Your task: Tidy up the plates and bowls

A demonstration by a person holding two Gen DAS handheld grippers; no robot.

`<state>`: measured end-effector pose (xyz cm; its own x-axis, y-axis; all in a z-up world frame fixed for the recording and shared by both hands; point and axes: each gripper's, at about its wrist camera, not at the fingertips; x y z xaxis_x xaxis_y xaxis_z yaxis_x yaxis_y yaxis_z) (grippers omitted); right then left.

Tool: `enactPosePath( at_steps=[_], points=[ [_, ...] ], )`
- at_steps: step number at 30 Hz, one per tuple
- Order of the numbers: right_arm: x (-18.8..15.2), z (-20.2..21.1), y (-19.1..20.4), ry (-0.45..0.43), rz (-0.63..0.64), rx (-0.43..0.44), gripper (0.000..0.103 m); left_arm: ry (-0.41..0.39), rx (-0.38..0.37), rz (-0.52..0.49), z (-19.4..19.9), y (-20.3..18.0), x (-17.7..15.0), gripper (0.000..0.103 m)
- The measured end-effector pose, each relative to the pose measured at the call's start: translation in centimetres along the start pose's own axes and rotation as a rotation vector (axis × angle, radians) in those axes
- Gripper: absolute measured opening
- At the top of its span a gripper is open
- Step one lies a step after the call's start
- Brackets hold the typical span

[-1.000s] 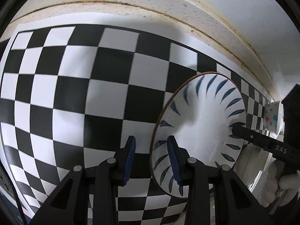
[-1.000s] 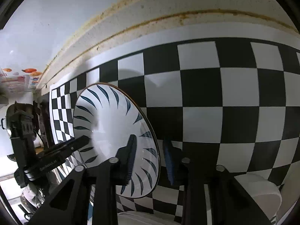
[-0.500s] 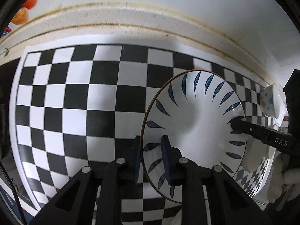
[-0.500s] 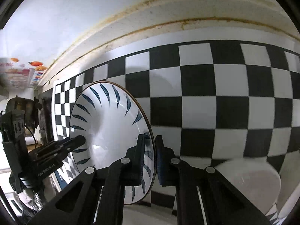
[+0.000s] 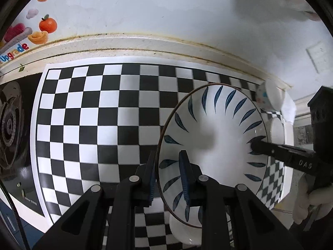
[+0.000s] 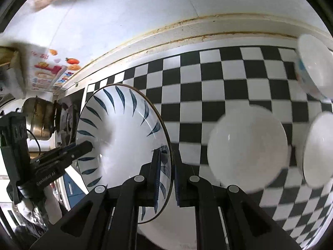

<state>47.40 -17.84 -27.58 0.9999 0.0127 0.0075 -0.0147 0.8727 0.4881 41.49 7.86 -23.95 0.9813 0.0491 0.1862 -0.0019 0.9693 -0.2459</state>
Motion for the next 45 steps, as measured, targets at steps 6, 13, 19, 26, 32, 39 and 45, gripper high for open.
enactPosePath(
  at_steps=[6,13,19,26,32,39,45],
  points=[
    [-4.6,2.6,-0.5,-0.018,-0.016,0.02,0.013,-0.009,-0.01,-0.033,1.4,-1.9,-2.2,0.018],
    [-9.2,3.4,-2.1,-0.027,-0.054,0.018,0.013,0.042,-0.013,-0.082,0.1,-3.9,-5.3,0.018],
    [-12.9,2.3,-5.2,-0.001,-0.13,0.035,0.013,0.105,-0.004,-0.111,-2.2,-5.1,-7.4,0.018],
    [-15.8,0.1,-7.6,0.038,-0.182,0.043,0.013,0.188,0.018,-0.123,-6.0,-5.3,-9.5,0.018],
    [-17.0,-1.7,-8.9,0.066,-0.201,0.023,0.013,0.223,0.034,-0.135,-7.4,-5.6,-10.4,0.018],
    [-17.2,-3.0,-9.0,0.099,-0.191,0.002,0.013,0.236,0.05,-0.134,-8.7,-5.5,-10.8,0.019],
    [-17.1,-3.6,-9.0,0.107,-0.185,-0.011,0.013,0.259,0.056,-0.124,-9.8,-5.3,-11.2,0.02]
  ],
)
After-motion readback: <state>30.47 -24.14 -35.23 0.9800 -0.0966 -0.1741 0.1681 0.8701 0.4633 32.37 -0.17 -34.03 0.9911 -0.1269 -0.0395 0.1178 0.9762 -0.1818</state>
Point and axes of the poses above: each gripper's, at about its wrist camera, not at the fingertips, and z roughly against the way its jaws point, y to its left, x to its top, and after that the axes turned 1 degree about -y, right-handed
